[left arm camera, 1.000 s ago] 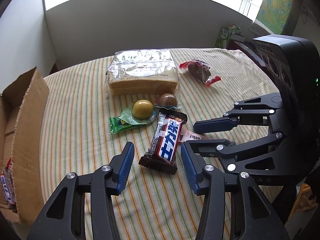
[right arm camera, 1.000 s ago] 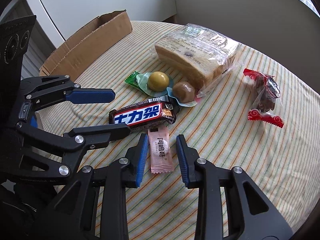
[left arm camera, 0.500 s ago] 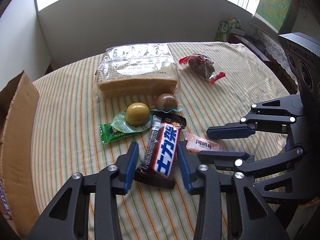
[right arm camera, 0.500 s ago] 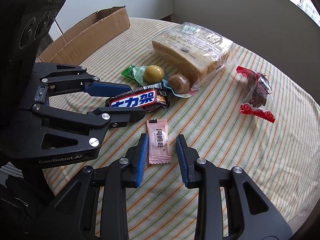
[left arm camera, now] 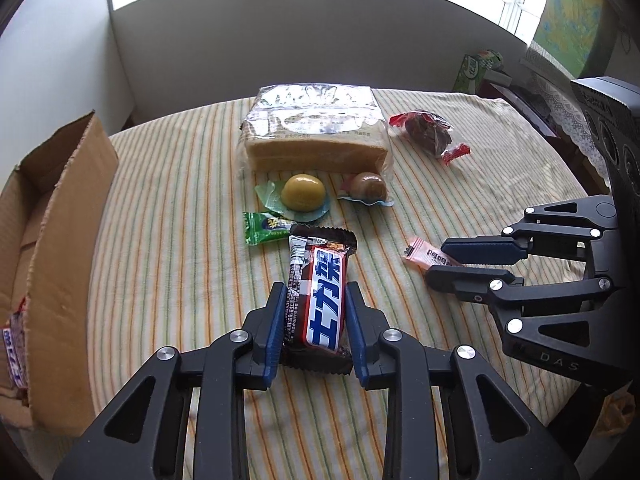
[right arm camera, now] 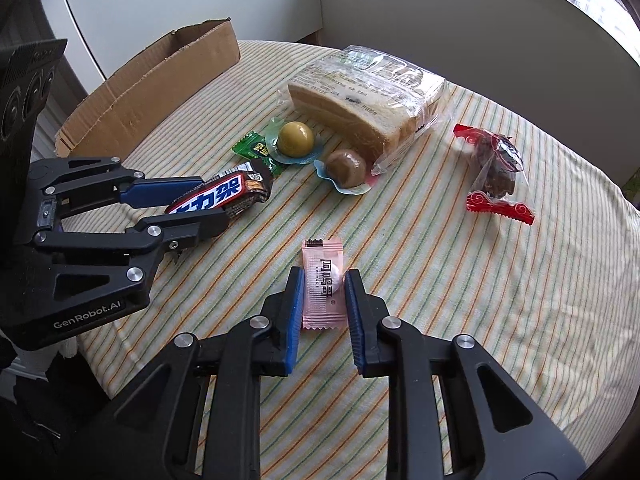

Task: Organize snacks
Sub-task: 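Carry both items over the box and open both tools to drop them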

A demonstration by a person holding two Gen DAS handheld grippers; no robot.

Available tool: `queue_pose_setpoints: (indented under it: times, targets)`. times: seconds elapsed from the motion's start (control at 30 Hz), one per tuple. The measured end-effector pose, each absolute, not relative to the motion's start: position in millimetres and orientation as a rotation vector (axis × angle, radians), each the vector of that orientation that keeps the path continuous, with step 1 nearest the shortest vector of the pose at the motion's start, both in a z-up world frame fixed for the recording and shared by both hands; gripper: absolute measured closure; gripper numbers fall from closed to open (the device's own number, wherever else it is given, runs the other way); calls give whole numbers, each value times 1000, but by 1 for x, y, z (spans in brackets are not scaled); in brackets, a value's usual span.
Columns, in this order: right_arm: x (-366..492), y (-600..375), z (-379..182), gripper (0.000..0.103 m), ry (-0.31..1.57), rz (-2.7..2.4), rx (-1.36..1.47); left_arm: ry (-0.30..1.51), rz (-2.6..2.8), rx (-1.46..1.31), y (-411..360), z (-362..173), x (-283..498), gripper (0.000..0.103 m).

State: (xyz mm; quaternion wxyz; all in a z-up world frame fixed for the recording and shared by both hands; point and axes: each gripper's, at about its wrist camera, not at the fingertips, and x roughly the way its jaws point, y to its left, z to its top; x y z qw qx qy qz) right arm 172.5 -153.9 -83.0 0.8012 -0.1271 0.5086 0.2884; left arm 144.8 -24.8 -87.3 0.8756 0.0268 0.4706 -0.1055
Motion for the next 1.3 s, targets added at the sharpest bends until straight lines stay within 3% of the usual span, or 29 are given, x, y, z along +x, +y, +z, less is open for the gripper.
queue_pose_setpoints:
  times: [0.4, 0.83, 1.3]
  targets:
    - [157, -139, -33, 82, 979, 614, -245, 893, -160, 27, 4, -54, 119, 76]
    - [162, -61, 13, 82, 885, 703, -275, 787, -45, -7, 68, -10, 106, 76]
    - [184, 41, 19, 82, 869, 798, -288, 753, 82, -44, 151, 3, 108, 76]
